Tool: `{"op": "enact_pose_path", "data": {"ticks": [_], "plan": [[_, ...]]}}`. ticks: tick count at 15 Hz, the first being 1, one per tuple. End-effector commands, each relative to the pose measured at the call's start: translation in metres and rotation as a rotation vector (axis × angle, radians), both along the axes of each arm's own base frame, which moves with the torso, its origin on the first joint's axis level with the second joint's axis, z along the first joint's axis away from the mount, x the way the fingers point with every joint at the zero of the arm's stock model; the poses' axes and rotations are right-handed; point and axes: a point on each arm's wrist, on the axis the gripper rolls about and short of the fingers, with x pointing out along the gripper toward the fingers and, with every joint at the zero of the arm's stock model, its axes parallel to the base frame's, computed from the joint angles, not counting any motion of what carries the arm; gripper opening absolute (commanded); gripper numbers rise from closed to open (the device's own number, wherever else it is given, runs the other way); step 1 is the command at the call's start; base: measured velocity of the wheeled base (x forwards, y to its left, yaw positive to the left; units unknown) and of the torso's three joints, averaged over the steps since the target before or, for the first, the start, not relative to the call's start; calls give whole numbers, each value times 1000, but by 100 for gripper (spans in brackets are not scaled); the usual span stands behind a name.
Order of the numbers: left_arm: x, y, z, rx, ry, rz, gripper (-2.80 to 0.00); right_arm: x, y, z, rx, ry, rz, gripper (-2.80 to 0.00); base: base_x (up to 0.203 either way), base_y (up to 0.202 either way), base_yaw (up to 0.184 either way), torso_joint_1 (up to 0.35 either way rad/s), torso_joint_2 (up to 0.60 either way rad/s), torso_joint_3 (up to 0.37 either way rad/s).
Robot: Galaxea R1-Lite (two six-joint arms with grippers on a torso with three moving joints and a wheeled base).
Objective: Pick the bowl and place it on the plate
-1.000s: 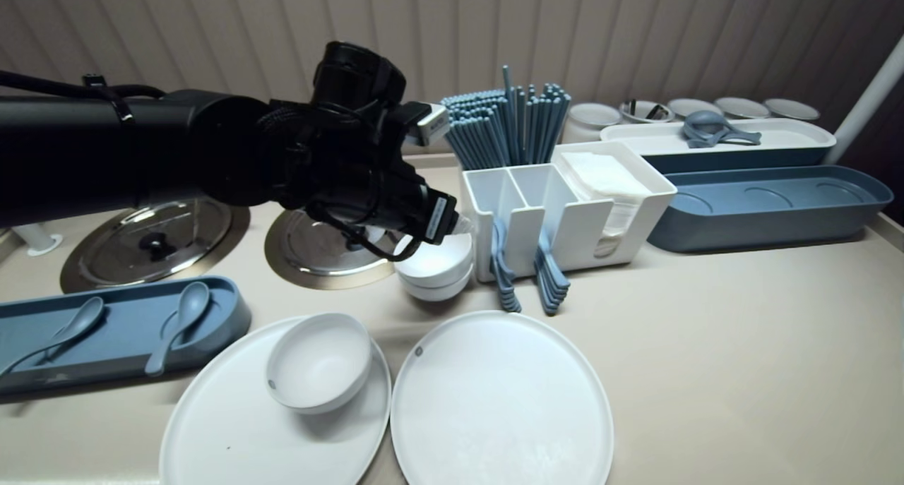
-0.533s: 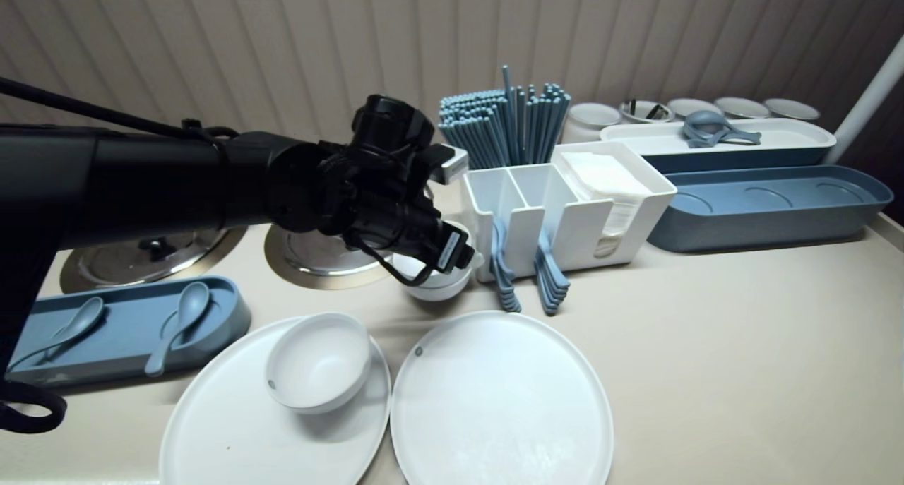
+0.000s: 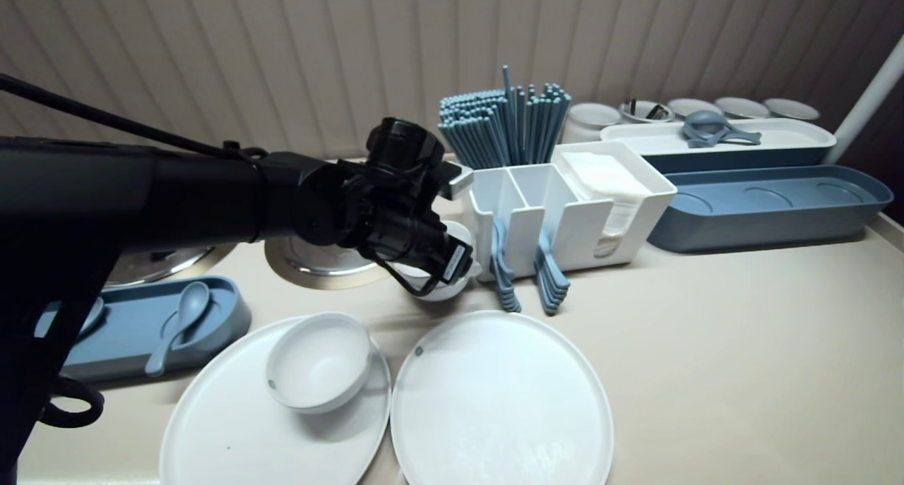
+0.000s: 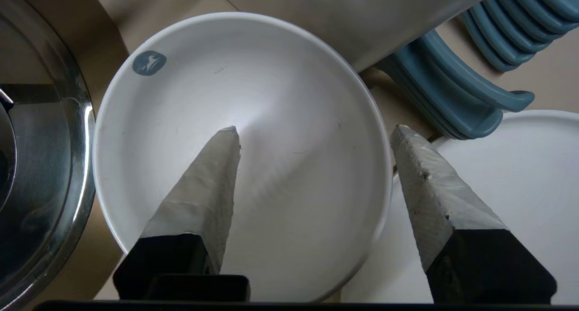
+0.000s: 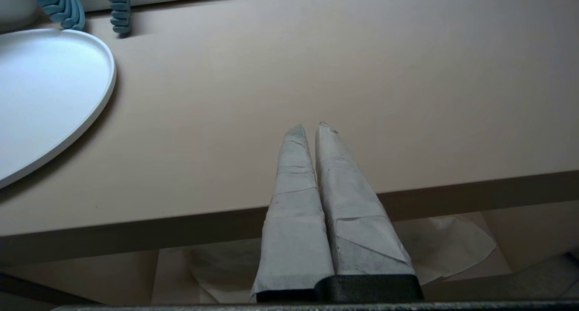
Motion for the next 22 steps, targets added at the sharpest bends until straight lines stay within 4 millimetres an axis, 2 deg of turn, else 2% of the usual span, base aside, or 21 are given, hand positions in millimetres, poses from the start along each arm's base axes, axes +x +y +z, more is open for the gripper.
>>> {"op": "enact_pose_path", "data": {"ticks": [1,7,10,17,19,22], "plan": [[1,-1,-3,5,8,0,-280,0,0,0,0,1,0,-280,0,0,0,0,0,0],[-1,2,0,19,-4,22,-280,0,0,0,0,1,0,-280,0,0,0,0,0,0],[-4,5,10,3,-22,26,-280,0,0,0,0,1,0,-280,0,0,0,0,0,0],[-20,15,62,-96,-138,33,-280,0,0,0,1,1,0,-280,0,0,0,0,0,0],[-32,16,73,-98,-136,17,-280,0,0,0,1,1,0,-280,0,0,0,0,0,0],[-49,7,82,-106,-143,-22,-280,0,0,0,1,1,0,-280,0,0,0,0,0,0]]}}
